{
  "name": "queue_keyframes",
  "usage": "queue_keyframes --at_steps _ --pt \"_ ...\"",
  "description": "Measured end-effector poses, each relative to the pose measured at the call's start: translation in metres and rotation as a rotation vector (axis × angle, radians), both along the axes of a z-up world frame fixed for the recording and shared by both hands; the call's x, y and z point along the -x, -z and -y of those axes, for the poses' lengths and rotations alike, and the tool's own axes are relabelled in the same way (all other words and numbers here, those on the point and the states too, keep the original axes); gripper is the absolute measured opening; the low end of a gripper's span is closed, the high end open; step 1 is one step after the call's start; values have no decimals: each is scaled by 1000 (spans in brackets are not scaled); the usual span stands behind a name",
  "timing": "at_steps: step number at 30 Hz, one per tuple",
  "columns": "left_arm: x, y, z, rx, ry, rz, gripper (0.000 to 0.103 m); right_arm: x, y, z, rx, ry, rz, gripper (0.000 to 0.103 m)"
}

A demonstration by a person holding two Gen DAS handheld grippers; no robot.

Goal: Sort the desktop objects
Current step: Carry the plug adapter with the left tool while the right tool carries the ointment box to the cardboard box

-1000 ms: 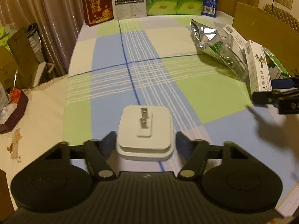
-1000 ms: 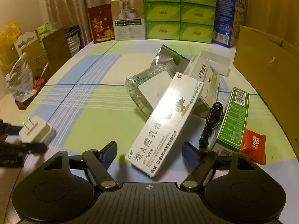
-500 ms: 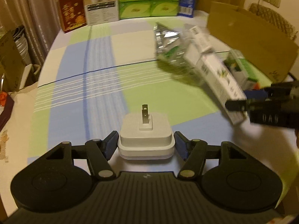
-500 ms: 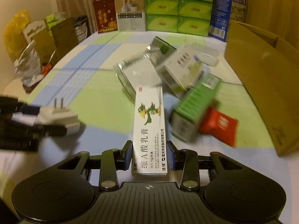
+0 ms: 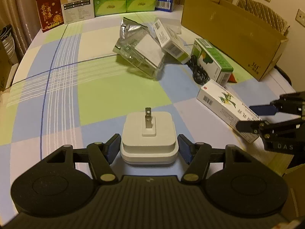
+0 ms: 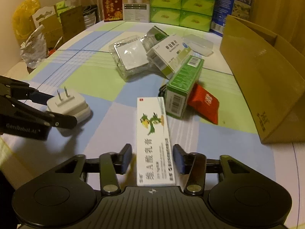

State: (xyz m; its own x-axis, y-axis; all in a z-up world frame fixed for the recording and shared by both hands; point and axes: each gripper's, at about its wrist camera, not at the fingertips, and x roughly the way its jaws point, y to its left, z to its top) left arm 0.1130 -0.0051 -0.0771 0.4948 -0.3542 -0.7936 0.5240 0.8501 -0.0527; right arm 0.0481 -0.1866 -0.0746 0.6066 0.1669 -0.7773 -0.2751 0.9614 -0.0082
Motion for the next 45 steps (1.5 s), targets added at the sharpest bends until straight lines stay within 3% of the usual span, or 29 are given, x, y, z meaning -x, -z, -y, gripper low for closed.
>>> queue_keyframes --at_steps 7,8,9,13,18,26,33,45 --pt "0 8 8 -33 -2 2 60 -11 9 -6 11 -18 0 49" --pt "0 9 9 -38 -2 2 60 -12 9 -6 8 -17 -1 47" --pt "0 10 9 -39 -2 0 60 -12 9 -5 0 -15 -3 37" --pt "0 12 12 -47 -2 -2 60 -8 6 -1 -15 -25 -8 35" --pt "5 9 21 -55 7 -9 60 2 -8 5 -35 -27 20 35" --pt "26 -11 30 18 -38 -7 60 16 -45 26 -66 3 96 35" --pt "37 -40 61 35 -18 35 60 18 -80 69 -81 88 168 35" --pt "25 -99 165 82 74 117 60 -5 -144 178 -100 218 257 35"
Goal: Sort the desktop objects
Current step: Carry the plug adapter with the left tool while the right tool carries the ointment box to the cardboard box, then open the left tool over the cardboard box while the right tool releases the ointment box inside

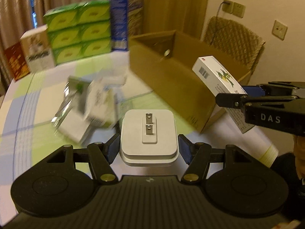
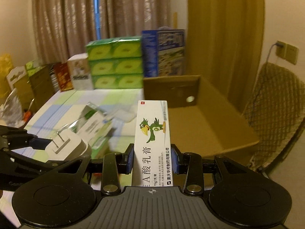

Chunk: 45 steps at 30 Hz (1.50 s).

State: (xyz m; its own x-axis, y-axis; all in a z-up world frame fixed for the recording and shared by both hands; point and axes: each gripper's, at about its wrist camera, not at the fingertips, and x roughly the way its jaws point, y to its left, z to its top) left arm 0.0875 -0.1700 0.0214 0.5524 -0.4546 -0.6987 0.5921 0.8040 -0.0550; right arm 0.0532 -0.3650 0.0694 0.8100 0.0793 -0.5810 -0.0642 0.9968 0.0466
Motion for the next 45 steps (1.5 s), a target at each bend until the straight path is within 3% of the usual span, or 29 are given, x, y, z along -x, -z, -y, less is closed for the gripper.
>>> queue_keyframes --at_steps 8,18,33,45 --pt "-23 -27 76 31 72 38 60 -39 -15 69 -24 69 -9 35" --pt "-61 -30 134 44 104 37 60 -90 -3 116 -122 92 -59 35" --pt "-103 -3 182 15 162 20 60 -124 28 130 -71 110 -111 35" --pt "-105 8 173 31 131 21 60 -127 32 118 -66 80 -129 35"
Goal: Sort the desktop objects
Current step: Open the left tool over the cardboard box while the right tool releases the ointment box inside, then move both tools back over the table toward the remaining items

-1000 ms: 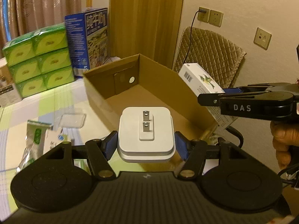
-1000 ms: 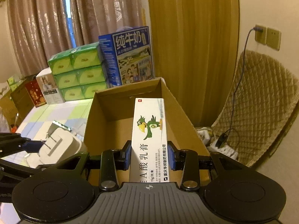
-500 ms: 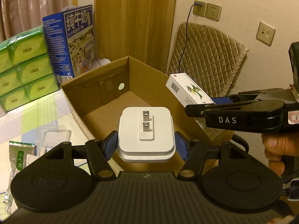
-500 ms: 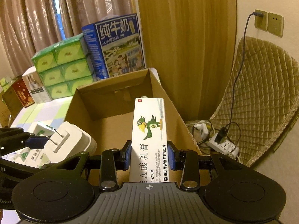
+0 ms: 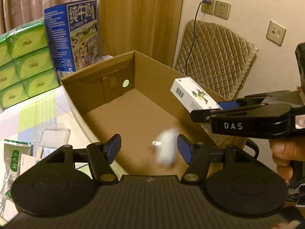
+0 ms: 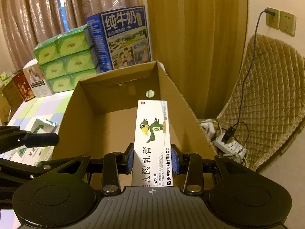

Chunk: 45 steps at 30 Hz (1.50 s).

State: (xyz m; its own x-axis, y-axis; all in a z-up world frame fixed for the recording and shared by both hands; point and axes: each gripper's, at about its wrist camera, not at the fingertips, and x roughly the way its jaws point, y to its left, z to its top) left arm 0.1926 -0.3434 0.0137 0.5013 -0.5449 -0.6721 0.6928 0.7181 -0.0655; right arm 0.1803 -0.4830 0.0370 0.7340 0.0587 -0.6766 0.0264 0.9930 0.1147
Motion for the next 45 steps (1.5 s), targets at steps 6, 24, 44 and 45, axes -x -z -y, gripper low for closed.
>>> queue_keyframes --at_steps 6,24,44,45 --pt "8 -9 -19 24 -27 4 62 0 -7 -9 -5 -23 42 62" --pt "76 -23 -120 83 -190 -9 70 93 -48 -67 10 -64 115 79" --pt "152 1 -264 7 -480 -17 91 186 9 -136 -103 -145 -18 96" --pt "154 3 -269 2 -489 -19 91 187 10 -138 -97 -152 -20 96"
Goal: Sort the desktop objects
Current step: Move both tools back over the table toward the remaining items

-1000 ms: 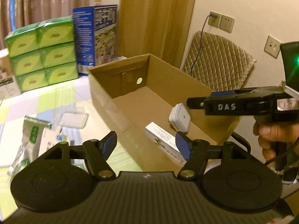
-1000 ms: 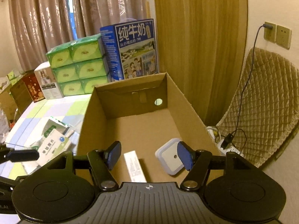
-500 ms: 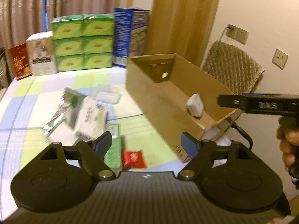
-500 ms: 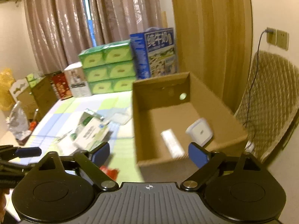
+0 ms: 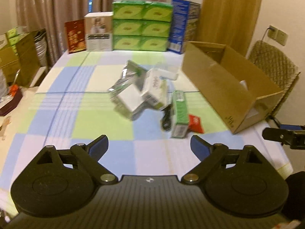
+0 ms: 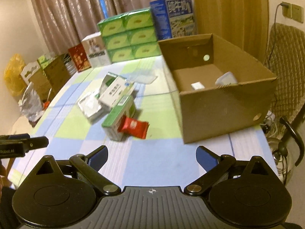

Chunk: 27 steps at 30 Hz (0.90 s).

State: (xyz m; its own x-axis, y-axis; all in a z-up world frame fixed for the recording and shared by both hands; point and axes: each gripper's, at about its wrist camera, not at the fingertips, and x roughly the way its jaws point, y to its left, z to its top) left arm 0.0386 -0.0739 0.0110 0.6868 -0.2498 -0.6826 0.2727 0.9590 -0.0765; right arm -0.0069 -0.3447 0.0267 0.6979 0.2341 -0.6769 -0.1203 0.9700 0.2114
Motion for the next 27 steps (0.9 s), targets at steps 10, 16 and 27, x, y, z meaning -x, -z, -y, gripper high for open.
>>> queue_keyframes --at_steps 10,16,27 --pt "7 10 -13 19 -6 -20 91 1 8 -22 89 -88 25 96" --pt "-1 12 -5 26 41 -19 91 -9 16 -46 219 -278 68 96" --pt "-35 21 30 -108 283 29 89 -61 39 -71 531 -642 112 73"
